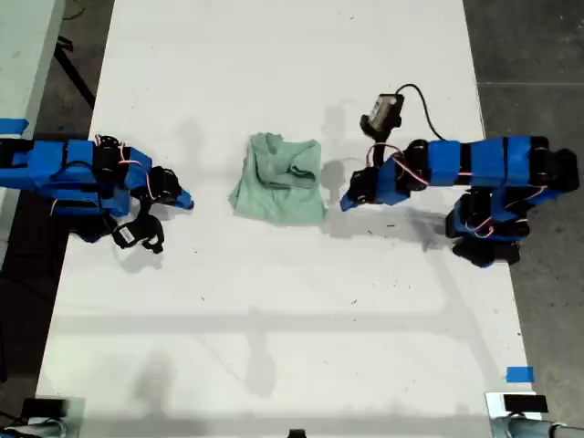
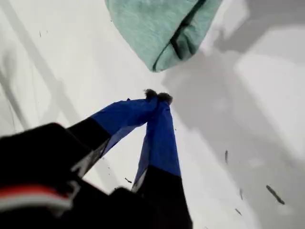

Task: Fold t-shirt

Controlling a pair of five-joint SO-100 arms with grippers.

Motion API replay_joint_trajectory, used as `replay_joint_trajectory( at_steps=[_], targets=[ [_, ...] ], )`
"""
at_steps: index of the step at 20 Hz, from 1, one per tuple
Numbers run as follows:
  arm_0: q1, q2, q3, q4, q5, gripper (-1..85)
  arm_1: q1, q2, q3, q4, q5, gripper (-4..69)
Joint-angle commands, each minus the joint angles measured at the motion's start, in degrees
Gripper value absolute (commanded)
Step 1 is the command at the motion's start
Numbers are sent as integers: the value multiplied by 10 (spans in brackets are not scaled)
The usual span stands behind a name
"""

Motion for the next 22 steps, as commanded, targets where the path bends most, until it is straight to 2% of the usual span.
replay_joint_trajectory(
  at_steps=[1, 8, 16, 19, 22],
  targets=[
    [11, 4, 1, -19, -11, 0, -17, -114, -172, -13, -31, -10],
    [7, 6, 5, -18, -11, 0, -33, -373, -512, 75, -78, -10],
    [4, 61, 25, -2, -8, 0, -17, -498, -664, 77, -113, -10],
    [0, 135, 48, 28, -11, 0, 1, -509, -669, 67, -127, -10],
    [-18, 248, 75, 91, -11, 0, 47, -528, -668, 65, -167, -10]
  ],
)
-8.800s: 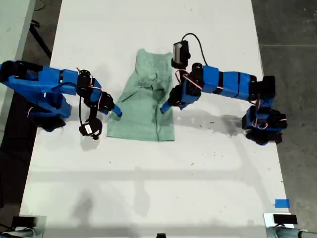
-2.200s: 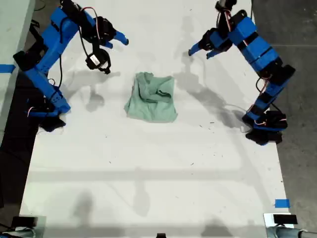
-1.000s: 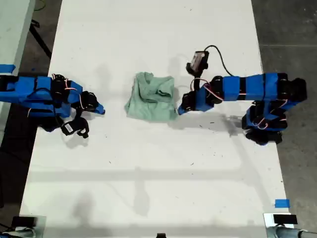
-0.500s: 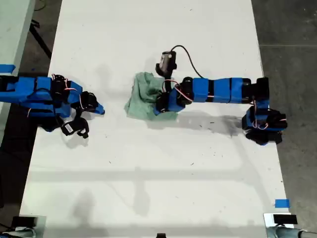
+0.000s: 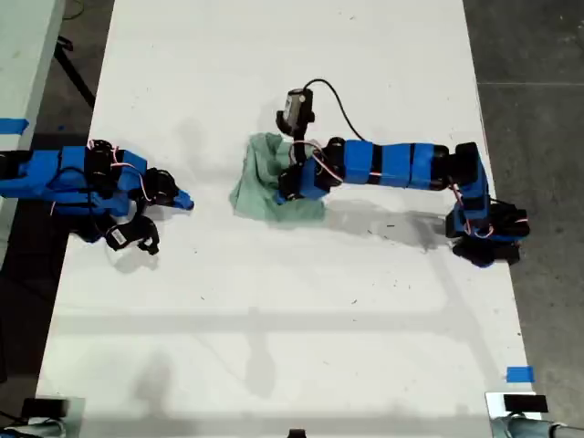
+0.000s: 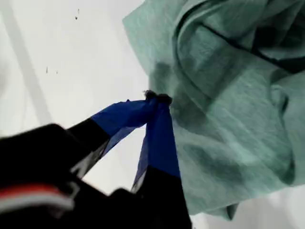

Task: Fold t-shirt

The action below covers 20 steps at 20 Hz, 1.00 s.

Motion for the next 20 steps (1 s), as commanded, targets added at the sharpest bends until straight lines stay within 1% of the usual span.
replay_joint_trajectory(
  at_steps=[1, 2, 6, 8, 10, 12, 15, 18, 20],
  targets=[
    [-24, 91, 5, 61, -5, 0, 59, -4, -43, -15, -47, -10],
    [-29, 105, 6, 76, -5, 0, 86, -5, -43, -19, -66, -10],
    [-29, 105, 6, 77, -3, 0, 221, 3, -43, -31, -143, -11],
    [-29, 106, 6, 78, -4, 0, 277, 25, -45, -29, -165, -11],
    [-31, 110, 6, 78, -1, 0, 317, 43, -46, -14, -176, -11],
    [-38, 126, 7, 92, -2, 0, 332, 75, -34, 4, -183, -11],
    [-62, 204, 10, 155, -1, 4, 318, 136, -18, 41, -180, -12],
    [-62, 206, 10, 156, 0, 1, 294, 193, -11, 81, -178, -12],
    [-60, 206, 10, 156, -2, 4, 288, 252, 40, 90, -171, -12]
  ],
)
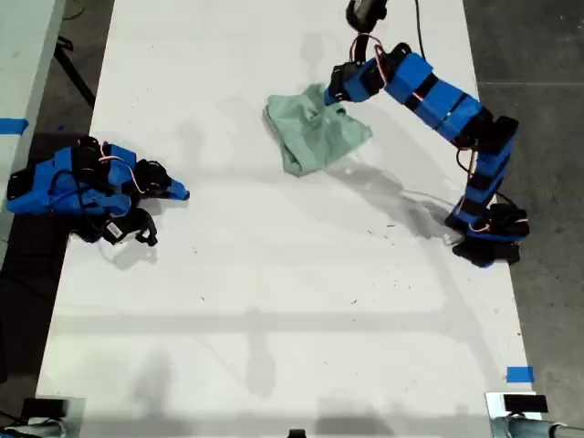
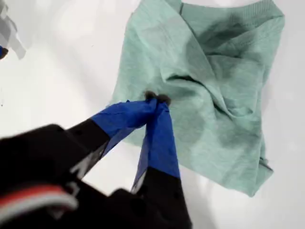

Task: Fold t-shirt

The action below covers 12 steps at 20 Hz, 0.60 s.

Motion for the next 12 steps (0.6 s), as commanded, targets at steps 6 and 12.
replay_joint_trajectory(
  at_steps=[6, 12],
  targets=[
    [-2, 4, -2, 3, -6, 72, -10, 431, 382, 6, 77, -12],
    [-1, 4, -2, 3, -6, 103, -71, 726, 710, 1, 205, -11]
  ],
)
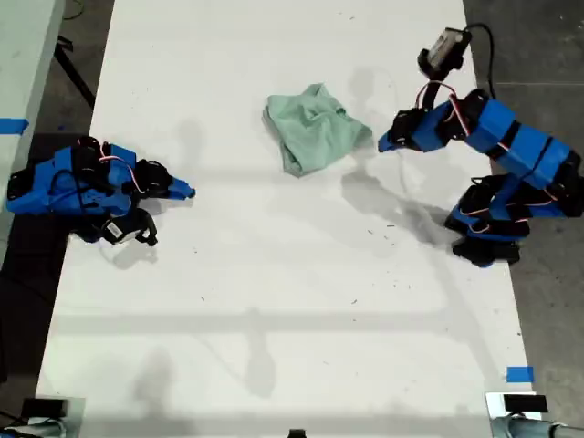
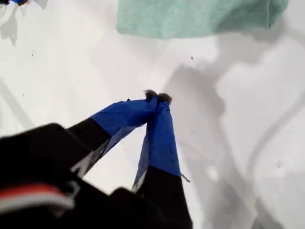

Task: Fold t-shirt

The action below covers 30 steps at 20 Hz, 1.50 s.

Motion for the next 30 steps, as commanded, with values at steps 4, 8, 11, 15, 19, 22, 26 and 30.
replay_joint_trajectory(
  at_steps=[4, 8, 11, 15, 19, 22, 26, 30],
  targets=[
    [1, 4, -4, 4, -6, 120, -91, 306, 265, -26, 168, -11],
    [24, 4, -4, 4, -3, 119, -172, 580, 491, 31, 363, -11],
    [22, 4, -4, 4, -2, 119, -198, 548, 519, 34, 454, 8],
    [22, 4, -4, 4, -2, 119, -169, 586, 520, 32, 374, 49],
    [22, 4, -4, 4, -2, 119, -111, 586, 520, 32, 151, 50],
    [22, 4, -4, 4, -2, 119, -110, 586, 519, 35, -20, 41],
    [22, 4, -4, 4, -2, 119, -110, 586, 519, 36, -19, 40],
    [22, 4, -4, 4, -2, 119, -110, 586, 519, 36, -19, 39]
  ],
)
